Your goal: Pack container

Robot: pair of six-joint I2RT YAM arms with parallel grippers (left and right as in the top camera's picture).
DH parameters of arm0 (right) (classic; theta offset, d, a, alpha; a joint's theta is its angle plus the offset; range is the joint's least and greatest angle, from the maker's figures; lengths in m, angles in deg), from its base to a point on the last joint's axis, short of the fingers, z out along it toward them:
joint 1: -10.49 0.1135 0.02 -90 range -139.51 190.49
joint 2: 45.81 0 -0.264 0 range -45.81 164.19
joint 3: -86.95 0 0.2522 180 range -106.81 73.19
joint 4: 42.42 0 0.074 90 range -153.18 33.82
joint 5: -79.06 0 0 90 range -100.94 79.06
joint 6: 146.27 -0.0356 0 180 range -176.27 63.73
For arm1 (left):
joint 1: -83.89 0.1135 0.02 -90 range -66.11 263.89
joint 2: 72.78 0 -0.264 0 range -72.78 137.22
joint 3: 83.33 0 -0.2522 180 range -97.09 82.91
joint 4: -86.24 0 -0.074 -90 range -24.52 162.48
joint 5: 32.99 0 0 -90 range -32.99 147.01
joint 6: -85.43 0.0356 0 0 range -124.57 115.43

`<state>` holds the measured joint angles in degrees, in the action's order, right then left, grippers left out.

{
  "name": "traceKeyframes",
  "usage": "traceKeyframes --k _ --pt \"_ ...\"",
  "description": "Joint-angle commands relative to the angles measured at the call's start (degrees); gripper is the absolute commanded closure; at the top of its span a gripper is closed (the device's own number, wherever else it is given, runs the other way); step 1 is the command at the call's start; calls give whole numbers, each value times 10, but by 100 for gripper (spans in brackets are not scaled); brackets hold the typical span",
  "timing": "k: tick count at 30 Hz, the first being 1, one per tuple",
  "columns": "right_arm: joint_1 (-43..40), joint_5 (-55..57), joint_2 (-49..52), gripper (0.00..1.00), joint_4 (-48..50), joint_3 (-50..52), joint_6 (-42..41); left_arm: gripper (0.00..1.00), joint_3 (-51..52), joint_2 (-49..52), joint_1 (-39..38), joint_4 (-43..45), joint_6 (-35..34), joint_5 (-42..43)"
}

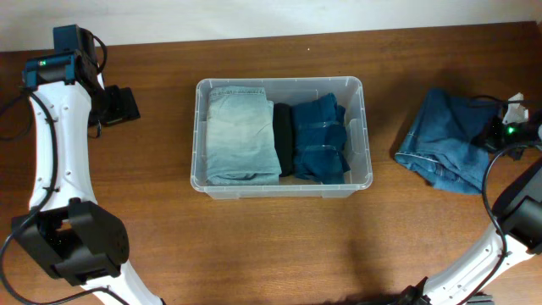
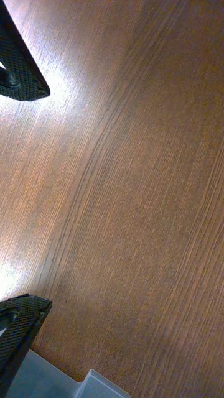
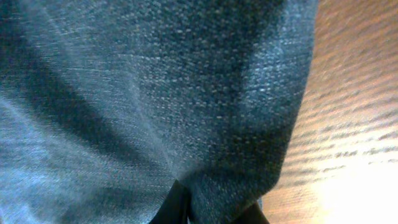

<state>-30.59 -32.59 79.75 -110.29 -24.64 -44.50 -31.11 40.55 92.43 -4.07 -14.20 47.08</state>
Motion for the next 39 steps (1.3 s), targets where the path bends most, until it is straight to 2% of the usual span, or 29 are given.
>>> traceKeyframes --k 1,5,16,33,39 --pt "9 -47 11 96 -42 -54 -2 1 -8 -14 -2 0 1 -4" --pt "9 -93 11 96 -103 -120 -2 1 -8 -14 -2 0 1 -4" --pt "10 -118 -9 96 -207 -240 -5 0 -8 -14 -2 0 1 -4" --pt "35 -178 -169 96 -216 -250 -14 1 -8 -14 -2 0 1 -4" --pt "44 -90 -190 96 -216 -250 -32 1 -8 -14 -2 0 1 -4"
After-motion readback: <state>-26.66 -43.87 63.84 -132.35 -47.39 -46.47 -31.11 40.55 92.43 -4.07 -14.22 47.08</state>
